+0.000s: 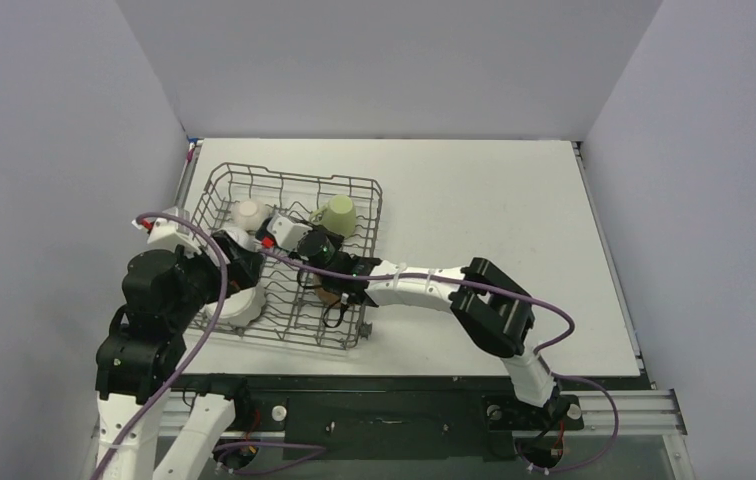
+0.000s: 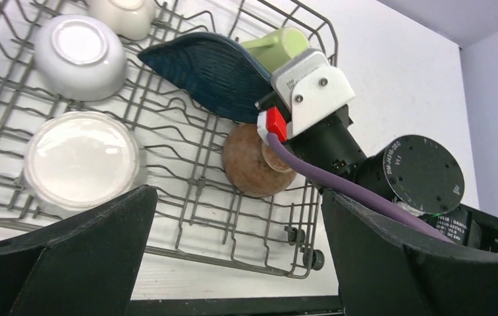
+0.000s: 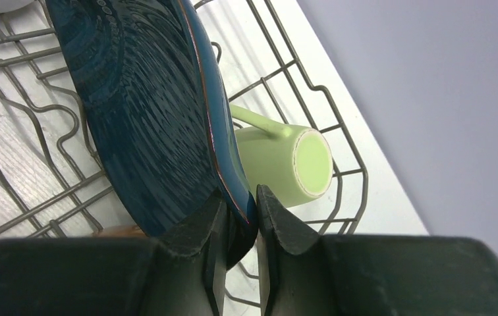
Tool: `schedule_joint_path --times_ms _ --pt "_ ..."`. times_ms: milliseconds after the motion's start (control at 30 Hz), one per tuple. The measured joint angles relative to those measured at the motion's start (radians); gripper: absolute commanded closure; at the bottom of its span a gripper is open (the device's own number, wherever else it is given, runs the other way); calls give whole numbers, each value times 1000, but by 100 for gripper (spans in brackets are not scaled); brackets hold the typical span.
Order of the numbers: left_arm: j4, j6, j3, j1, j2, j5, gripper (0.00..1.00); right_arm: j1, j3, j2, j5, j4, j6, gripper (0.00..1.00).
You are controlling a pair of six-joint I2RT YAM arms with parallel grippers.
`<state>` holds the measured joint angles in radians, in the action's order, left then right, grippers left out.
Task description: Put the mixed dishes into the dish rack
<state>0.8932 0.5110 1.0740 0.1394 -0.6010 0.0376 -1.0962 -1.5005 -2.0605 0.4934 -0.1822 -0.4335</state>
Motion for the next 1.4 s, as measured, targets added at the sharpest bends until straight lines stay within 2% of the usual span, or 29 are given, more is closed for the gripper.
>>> schedule_joint_path --times_ms 333,533,733,1000,1200,1400 --pt "103 -24 61 10 -7 -163 4 -34 13 -54 27 -157 -163 100" --pt "43 -43 93 4 -21 -269 4 -60 13 -91 12 -206 -284 100" --pt "34 -59 93 4 -21 -285 4 -64 13 -97 -13 -211 -298 100" --pt "23 -69 92 4 -21 -285 4 -45 20 -96 -49 -196 -191 70" --pt "22 -69 90 4 -21 -284 4 -41 21 -97 -72 -153 -148 55" --pt "22 -69 88 4 -23 -271 4 -37 21 -97 -77 -124 -114 47"
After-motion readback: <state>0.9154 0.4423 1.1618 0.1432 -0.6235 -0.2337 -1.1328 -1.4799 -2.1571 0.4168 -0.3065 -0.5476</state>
